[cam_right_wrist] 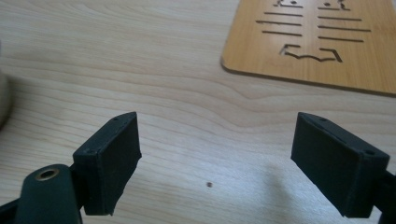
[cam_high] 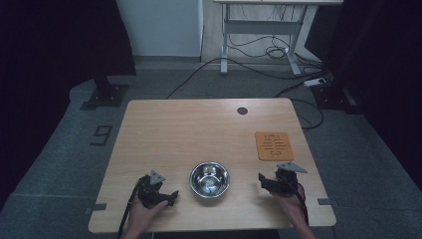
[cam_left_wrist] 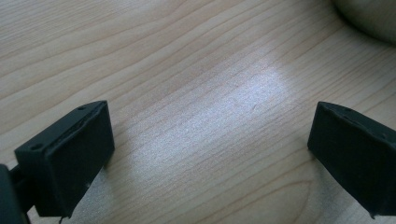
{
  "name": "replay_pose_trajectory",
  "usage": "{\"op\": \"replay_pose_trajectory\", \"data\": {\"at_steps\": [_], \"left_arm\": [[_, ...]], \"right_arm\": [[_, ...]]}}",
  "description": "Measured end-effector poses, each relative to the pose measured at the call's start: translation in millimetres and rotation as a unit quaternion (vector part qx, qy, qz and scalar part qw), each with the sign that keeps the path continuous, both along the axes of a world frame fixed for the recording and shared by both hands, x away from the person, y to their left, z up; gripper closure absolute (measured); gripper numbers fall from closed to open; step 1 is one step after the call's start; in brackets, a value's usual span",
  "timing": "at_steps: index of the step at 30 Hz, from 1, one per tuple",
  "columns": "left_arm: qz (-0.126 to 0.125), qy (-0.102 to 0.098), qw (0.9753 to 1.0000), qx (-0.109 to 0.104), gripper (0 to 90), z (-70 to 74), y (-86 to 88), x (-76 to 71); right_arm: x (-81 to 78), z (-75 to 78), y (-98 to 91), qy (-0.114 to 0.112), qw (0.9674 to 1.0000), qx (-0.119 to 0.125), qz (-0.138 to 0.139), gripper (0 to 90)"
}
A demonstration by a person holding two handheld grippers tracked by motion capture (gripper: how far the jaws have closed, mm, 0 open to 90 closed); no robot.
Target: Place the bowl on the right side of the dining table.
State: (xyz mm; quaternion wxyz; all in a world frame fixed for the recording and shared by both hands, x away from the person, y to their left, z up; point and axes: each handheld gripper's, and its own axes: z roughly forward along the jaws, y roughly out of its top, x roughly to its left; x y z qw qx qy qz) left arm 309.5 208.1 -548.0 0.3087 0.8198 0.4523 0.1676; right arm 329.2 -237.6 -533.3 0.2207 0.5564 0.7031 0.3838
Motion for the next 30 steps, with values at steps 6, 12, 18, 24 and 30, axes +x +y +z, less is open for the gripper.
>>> {"op": "replay_pose_trajectory", "data": {"at_steps": [6,12,18,24,30], "left_arm": [[0.000,0.000,1.0000,0.000,0.0,0.0,0.0,0.0],[0.000,0.000,1.0000,0.000,0.0,0.0,0.0,0.0],[0.000,0.000,1.0000,0.000,0.0,0.0,0.0,0.0],[0.000,0.000,1.0000,0.000,0.0,0.0,0.0,0.0],[0.000,0.000,1.0000,0.000,0.0,0.0,0.0,0.0]], "right_arm": [[-1.3,6.6,5.1,-0.007,0.9999,0.008,0.013,15.2],[-1.4,11.8,10.7,-0.013,0.9994,0.021,0.023,18.3],[-2.2,15.6,16.3,-0.018,0.9991,0.022,0.033,19.0],[-2.4,20.6,20.0,-0.024,0.9985,0.025,0.042,20.0],[-1.7,27.7,28.0,-0.032,0.9975,0.030,0.055,21.8]]}}
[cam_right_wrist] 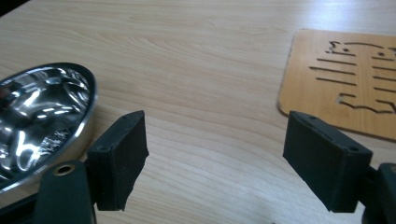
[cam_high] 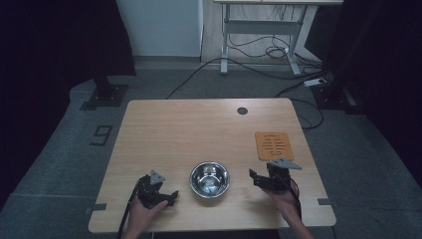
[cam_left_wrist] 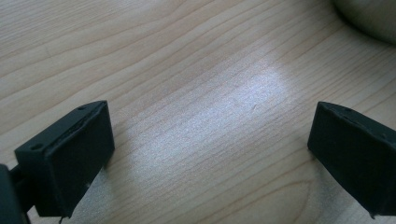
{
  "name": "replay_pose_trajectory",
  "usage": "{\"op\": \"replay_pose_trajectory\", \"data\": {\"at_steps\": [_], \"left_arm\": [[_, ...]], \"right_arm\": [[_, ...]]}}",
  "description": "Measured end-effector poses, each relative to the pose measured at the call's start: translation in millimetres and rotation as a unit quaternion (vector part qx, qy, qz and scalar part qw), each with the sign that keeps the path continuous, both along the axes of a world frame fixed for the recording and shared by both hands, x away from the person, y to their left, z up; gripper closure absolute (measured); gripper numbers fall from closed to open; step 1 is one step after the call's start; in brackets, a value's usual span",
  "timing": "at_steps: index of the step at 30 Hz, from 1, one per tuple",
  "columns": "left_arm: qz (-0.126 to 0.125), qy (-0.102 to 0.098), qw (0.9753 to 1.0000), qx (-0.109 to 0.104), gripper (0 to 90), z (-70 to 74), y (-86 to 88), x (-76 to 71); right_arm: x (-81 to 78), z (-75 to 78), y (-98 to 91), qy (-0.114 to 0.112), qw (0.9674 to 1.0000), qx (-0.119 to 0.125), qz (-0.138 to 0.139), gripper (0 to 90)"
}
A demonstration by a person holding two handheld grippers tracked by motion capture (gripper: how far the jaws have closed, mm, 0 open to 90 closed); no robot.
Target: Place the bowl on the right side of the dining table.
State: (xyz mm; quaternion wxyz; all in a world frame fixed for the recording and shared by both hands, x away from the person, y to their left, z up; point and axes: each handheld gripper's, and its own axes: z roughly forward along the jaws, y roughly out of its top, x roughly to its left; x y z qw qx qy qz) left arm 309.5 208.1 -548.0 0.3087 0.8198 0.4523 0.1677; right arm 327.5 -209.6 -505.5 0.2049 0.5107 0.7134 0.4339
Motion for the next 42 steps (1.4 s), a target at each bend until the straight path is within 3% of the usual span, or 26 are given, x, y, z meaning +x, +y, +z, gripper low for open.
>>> {"op": "replay_pose_trajectory", "data": {"at_steps": [24,30,42], "left_arm": [[0.000,-0.001,1.0000,-0.001,0.1,-0.1,0.0,-0.8],[-0.001,-0.001,1.0000,-0.001,0.1,0.0,0.1,-1.2],[-0.001,0.000,1.0000,-0.001,0.1,0.0,0.1,-1.4]], "right_arm": [[5.3,19.5,30.4,-0.015,0.9982,0.024,0.052,29.4],[9.6,16.1,47.7,0.000,0.9969,0.020,0.076,31.6],[21.6,3.3,66.5,0.027,0.9952,0.027,0.091,33.7]]}}
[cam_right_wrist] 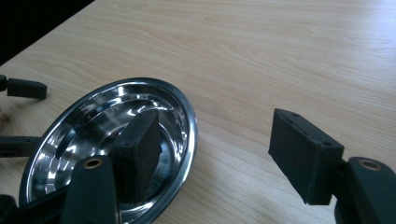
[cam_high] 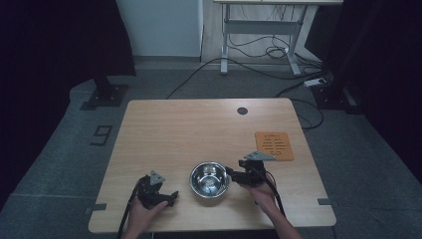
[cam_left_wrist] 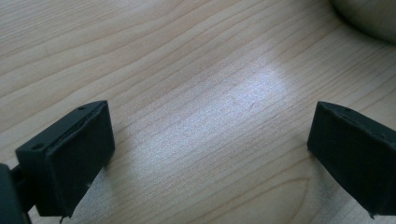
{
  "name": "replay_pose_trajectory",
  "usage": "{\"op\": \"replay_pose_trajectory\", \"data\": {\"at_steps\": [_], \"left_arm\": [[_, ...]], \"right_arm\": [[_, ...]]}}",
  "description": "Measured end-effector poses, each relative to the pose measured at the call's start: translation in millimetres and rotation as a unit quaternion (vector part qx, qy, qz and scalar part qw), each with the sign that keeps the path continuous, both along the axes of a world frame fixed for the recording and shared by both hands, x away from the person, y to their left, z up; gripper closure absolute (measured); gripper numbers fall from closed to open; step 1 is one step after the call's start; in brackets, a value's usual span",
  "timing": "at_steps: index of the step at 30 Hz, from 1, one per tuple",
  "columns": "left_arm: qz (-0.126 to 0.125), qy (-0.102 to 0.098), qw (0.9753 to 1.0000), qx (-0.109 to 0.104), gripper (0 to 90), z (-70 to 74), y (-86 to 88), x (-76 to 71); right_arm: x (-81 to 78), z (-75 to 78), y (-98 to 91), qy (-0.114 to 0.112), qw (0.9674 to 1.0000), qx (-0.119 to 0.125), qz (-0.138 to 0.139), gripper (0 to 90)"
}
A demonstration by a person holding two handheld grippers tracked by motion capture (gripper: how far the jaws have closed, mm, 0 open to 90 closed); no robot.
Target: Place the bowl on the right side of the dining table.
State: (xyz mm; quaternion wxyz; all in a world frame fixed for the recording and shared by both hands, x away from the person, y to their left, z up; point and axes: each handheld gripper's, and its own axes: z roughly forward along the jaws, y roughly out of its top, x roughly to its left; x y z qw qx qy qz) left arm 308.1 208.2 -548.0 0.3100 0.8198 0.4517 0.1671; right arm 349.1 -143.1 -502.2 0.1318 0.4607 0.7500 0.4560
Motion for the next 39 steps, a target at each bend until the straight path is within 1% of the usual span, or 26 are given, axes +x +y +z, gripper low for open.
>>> {"op": "replay_pose_trajectory", "data": {"at_steps": [3,7,14,19,22,28,30,32,35,39], "left_arm": [[0.000,0.000,1.0000,0.000,0.1,0.0,0.0,0.0],[0.000,0.000,1.0000,0.000,0.1,0.0,0.0,0.0],[-0.001,0.000,1.0000,0.000,0.1,0.0,0.0,-0.1],[-0.001,0.000,1.0000,0.000,0.1,0.0,0.0,-0.2],[-0.001,0.000,1.0000,0.000,0.1,0.0,-0.1,-0.2],[-0.002,0.000,1.0000,0.000,0.1,0.0,-0.1,-0.3],[-0.002,0.000,1.0000,0.000,0.1,0.0,-0.1,-0.3],[-0.002,0.000,1.0000,0.000,0.1,0.0,-0.1,-0.4],[-0.002,0.000,1.0000,0.000,0.1,0.0,-0.1,-0.3],[-0.002,0.000,1.0000,0.000,0.1,0.0,-0.1,-0.4]], "right_arm": [[1.9,-2.9,4.6,0.006,1.0000,0.002,0.003,35.6],[3.9,-8.1,10.4,0.012,0.9999,-0.004,0.008,37.5],[4.3,-20.9,12.4,0.026,0.9995,-0.015,0.012,40.3],[4.9,-27.5,17.1,0.037,0.9990,-0.017,0.017,41.4],[5.4,-31.2,20.5,0.038,0.9989,-0.020,0.018,42.5],[7.2,-35.7,22.0,0.053,0.9982,-0.015,0.021,45.9],[7.5,-35.5,21.5,0.053,0.9982,-0.016,0.021,47.1],[8.3,-35.7,20.3,0.057,0.9980,-0.010,0.024,48.2],[8.6,-36.2,19.8,0.064,0.9976,-0.003,0.028,51.1],[8.4,-36.5,20.2,0.068,0.9971,-0.002,0.034,56.7]]}}
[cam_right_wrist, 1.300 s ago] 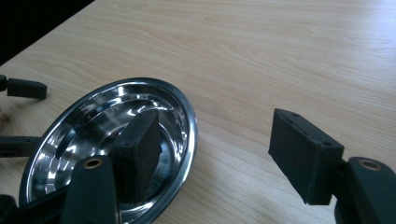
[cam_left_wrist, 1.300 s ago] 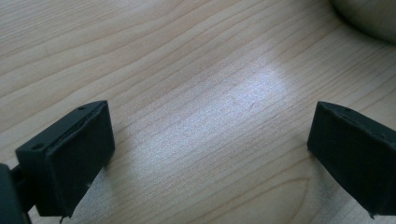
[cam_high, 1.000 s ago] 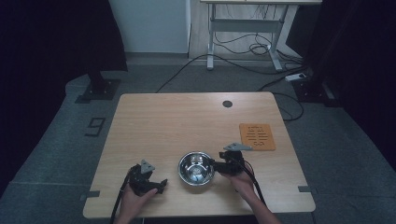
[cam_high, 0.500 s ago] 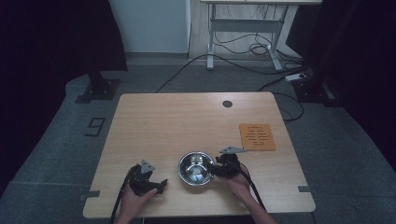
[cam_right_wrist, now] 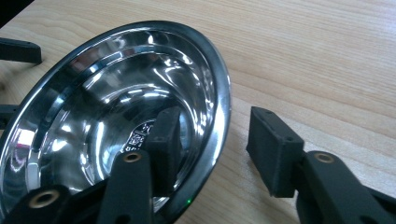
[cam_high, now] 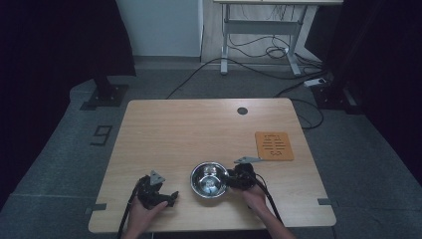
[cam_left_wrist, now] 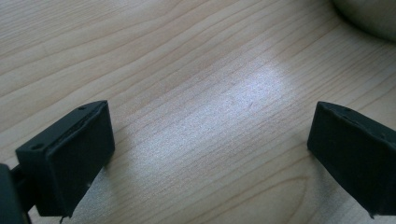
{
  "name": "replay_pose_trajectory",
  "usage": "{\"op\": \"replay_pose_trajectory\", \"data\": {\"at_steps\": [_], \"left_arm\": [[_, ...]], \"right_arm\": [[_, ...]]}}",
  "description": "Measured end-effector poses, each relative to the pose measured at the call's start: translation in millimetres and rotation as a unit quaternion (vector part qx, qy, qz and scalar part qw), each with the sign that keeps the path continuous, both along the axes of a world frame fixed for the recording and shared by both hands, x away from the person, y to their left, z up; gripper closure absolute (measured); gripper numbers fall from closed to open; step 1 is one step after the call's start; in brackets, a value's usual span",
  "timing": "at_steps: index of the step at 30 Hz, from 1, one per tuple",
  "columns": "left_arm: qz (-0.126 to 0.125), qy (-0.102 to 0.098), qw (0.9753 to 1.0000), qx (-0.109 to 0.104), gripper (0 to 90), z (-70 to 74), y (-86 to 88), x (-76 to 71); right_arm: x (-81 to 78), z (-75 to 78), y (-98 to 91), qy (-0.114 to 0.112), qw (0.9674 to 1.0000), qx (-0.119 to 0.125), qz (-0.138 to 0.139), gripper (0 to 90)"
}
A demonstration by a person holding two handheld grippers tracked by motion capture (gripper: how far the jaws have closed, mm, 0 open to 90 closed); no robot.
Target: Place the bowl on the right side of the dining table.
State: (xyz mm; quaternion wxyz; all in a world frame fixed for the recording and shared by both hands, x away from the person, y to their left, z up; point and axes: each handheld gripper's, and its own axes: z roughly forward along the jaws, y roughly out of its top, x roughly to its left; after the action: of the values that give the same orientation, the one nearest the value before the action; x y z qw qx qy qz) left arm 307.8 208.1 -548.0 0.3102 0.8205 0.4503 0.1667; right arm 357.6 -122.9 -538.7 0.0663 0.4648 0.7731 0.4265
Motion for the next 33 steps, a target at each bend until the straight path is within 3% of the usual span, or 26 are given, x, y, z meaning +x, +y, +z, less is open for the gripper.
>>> {"op": "replay_pose_trajectory", "data": {"at_steps": [9,12,20,29,33], "left_arm": [[0.000,0.000,1.0000,0.000,0.1,0.0,0.0,0.0],[0.000,0.000,1.0000,0.000,0.1,0.0,0.0,0.0],[0.000,0.000,1.0000,0.000,0.1,0.0,0.0,0.0],[0.000,0.000,1.0000,0.000,0.1,0.0,0.0,0.1],[0.000,0.000,1.0000,0.000,0.1,0.0,0.0,0.1]], "right_arm": [[0.9,-4.8,2.9,0.023,0.9997,0.011,0.005,72.4],[1.3,-4.9,1.8,0.030,0.9993,0.020,0.003,73.9],[7.4,-8.9,-8.8,0.075,0.9932,0.088,-0.006,83.1],[7.7,-7.6,-13.0,0.072,0.9926,0.097,-0.012,83.2],[8.1,-4.4,-16.9,0.073,0.9909,0.112,-0.013,83.2]]}}
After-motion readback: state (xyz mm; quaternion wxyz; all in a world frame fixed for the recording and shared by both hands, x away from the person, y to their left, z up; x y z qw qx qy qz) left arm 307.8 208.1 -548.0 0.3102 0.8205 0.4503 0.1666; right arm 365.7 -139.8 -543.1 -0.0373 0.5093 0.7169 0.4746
